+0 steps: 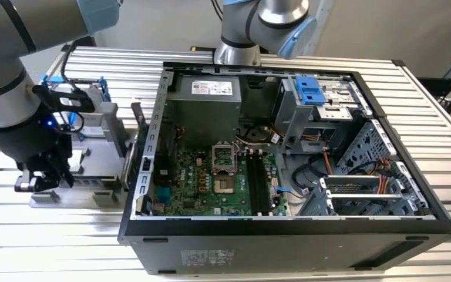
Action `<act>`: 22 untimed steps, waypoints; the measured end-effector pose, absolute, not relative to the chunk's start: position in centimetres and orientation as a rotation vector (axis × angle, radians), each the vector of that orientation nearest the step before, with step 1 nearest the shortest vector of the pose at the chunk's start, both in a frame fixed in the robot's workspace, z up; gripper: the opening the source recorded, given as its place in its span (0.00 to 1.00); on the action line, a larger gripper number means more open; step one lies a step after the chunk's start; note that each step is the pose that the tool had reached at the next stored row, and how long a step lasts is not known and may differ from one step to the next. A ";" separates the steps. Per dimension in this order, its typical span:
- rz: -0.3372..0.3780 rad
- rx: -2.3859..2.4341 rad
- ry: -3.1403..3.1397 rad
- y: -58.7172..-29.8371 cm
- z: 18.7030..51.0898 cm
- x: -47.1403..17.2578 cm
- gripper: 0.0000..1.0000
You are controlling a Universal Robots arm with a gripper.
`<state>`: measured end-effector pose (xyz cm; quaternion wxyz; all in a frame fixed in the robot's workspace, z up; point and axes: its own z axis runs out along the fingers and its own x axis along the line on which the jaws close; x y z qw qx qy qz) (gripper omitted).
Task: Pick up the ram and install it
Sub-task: 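Pick up the ram and move it above insertion slot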
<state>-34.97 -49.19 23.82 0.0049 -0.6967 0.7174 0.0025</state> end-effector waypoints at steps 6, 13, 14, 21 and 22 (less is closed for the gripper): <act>0.008 -2.182 2.247 -49.2 25.4 -35.0 0.00; 0.008 -2.182 2.247 -49.2 27.2 -35.0 0.00; 0.008 -2.182 2.247 -49.2 27.5 -35.0 0.00; 0.008 -2.182 2.247 -49.2 29.4 -35.0 0.00; 0.008 -2.182 2.247 -49.2 29.7 -35.0 0.00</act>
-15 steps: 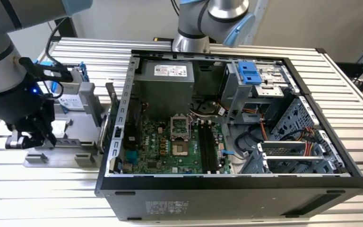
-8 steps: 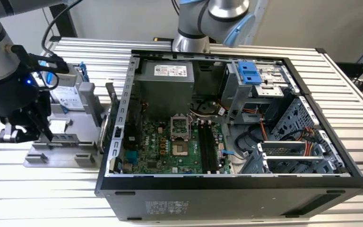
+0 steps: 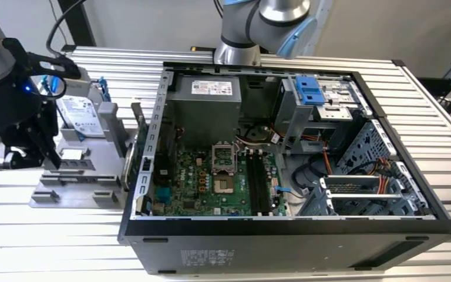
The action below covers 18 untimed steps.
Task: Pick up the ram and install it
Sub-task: 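Pick up the ram and move it above insertion slot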
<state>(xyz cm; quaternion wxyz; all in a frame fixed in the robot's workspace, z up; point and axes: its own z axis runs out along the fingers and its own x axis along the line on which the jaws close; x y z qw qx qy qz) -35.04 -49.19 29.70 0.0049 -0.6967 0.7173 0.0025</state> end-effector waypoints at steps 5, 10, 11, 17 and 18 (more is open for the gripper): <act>0.008 -2.182 2.247 -49.2 30.9 -35.0 0.00; 0.008 -2.182 2.247 -49.2 32.2 -35.1 0.00; 0.008 -2.182 2.247 -49.2 32.4 -35.1 0.00; 0.008 -2.182 2.247 -49.2 34.0 -35.1 0.00; 0.008 -2.182 2.247 -49.2 34.2 -35.1 0.00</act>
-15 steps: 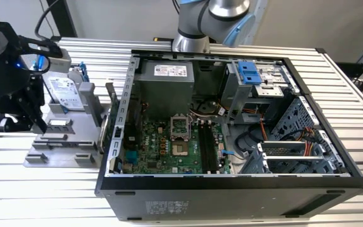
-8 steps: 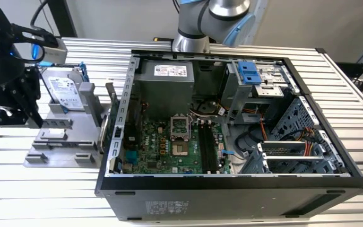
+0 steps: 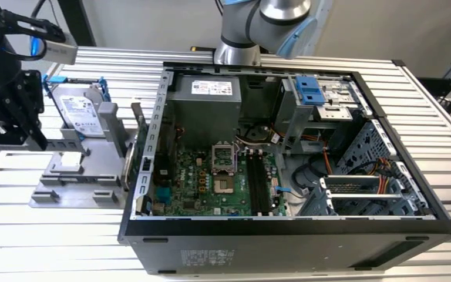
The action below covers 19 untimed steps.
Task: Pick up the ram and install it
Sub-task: 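Pick up the ram and move it above insertion slot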
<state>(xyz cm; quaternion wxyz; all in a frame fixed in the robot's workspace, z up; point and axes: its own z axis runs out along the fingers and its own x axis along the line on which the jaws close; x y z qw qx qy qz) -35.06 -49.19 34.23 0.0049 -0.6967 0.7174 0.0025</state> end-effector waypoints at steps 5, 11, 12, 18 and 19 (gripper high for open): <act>0.008 -2.182 2.247 -49.2 35.5 -35.1 0.00; 0.008 -2.182 2.247 -49.2 36.9 -35.1 0.00; 0.008 -2.182 2.247 -49.2 37.1 -35.1 0.00; 0.008 -2.182 2.247 -49.2 38.4 -35.1 0.00; 0.008 -2.182 2.247 -49.2 38.6 -35.1 0.00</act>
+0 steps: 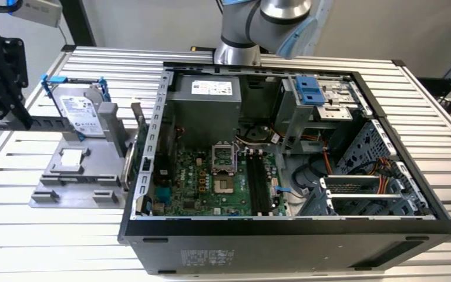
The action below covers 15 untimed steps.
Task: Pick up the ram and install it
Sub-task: 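Pick up the ram and move it above insertion slot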
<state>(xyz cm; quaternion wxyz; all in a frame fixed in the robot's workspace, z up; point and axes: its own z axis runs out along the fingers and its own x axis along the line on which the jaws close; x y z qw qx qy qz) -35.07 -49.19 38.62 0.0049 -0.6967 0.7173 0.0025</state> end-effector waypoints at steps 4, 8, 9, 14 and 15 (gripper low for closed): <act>0.008 -2.182 2.246 -49.2 38.8 -35.1 0.00; 0.008 -2.182 2.247 -49.2 38.8 -35.1 0.00; 0.008 -2.182 2.246 -49.2 38.8 -35.1 0.00; 0.008 -2.182 2.247 -49.2 38.9 -34.4 0.00; 0.008 -2.182 2.247 -49.2 38.8 -34.2 0.00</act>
